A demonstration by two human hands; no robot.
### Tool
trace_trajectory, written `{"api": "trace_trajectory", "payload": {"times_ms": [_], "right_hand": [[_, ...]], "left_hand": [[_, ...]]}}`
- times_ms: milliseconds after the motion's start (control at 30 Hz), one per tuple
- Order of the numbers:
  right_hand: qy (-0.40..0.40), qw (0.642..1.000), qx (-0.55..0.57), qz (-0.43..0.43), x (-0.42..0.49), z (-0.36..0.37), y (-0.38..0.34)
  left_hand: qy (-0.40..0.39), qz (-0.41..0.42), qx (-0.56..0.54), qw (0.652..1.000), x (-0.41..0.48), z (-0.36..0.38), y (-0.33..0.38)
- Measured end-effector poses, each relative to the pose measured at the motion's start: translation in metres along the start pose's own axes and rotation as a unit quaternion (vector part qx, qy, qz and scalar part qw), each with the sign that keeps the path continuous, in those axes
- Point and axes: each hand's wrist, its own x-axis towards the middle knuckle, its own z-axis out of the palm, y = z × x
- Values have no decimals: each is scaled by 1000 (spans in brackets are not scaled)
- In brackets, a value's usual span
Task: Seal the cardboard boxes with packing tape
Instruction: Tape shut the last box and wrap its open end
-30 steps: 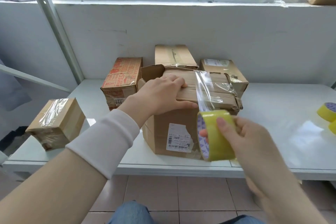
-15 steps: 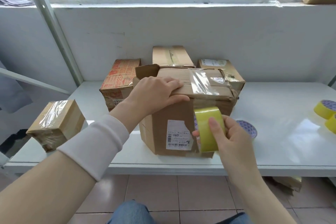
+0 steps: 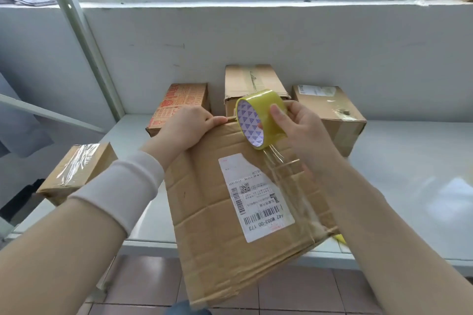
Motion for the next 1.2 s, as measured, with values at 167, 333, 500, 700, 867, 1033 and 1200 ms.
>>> {"api": "trace_trajectory", "payload": {"times_ms": [167, 333, 500, 700, 867, 1033, 1200], "right_hand": [[-60, 996, -62, 20, 37, 24, 48], [-48, 994, -100, 0, 47, 28, 68], [-23, 989, -139, -50, 28, 16, 52], [-47, 994, -102, -10, 6, 4, 42], [-75, 993, -82, 48, 1, -2, 39], [-72, 988, -105, 88, -20, -34, 12], [-92, 988, -69, 99, -45, -34, 21]], "left_hand": [[-74, -89, 5, 993, 18, 43, -49], [-66, -114, 13, 991, 30, 57, -62], [-64, -135, 22, 988, 31, 60, -57], [-61, -136, 26, 989, 33, 60, -49], [-52, -142, 36, 988, 34, 60, -49], [-56, -146, 38, 987, 35, 59, -46], [-62, -143, 30, 987, 34, 58, -42]]}}
